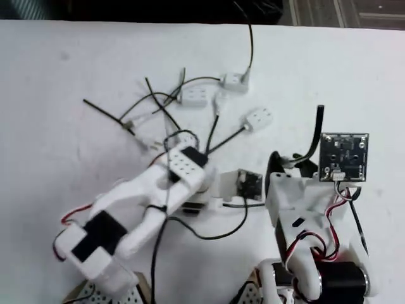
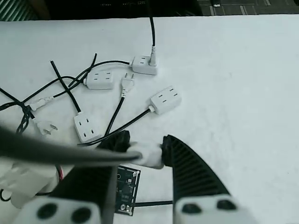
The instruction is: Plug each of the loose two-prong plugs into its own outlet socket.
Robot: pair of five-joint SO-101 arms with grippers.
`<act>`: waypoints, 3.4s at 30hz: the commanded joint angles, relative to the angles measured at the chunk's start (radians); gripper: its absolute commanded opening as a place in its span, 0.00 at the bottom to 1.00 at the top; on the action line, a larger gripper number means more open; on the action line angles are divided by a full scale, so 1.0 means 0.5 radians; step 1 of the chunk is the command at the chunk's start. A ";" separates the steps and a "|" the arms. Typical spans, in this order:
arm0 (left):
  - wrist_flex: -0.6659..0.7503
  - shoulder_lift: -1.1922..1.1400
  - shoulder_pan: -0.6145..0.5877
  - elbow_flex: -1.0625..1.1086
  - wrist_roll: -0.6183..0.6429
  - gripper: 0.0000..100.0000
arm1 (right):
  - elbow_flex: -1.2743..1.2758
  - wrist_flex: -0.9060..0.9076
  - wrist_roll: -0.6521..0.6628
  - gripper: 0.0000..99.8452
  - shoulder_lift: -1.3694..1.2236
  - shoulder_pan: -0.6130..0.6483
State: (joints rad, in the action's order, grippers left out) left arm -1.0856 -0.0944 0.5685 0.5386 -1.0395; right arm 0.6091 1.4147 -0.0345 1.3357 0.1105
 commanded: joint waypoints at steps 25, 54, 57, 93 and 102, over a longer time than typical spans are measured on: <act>0.230 0.707 -0.130 0.209 -0.543 0.24 | -0.338 0.226 0.141 0.02 -0.014 0.051; -0.126 2.997 -1.821 1.313 0.611 0.17 | 0.859 -0.385 0.936 0.02 -0.038 0.646; -0.126 3.058 -1.932 1.445 0.687 0.17 | 0.973 -0.493 0.948 0.02 -0.044 0.766; -0.107 3.083 -2.107 1.771 1.083 0.17 | 0.733 -1.680 1.025 0.02 -1.702 1.134; -0.104 3.083 -2.107 1.771 1.083 0.17 | 0.730 -1.622 1.013 0.02 -1.705 1.211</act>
State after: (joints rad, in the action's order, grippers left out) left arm -1.1469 1.4385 -0.4764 1.4285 -0.5071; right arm 1.0249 0.5907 0.4810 0.4841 0.7012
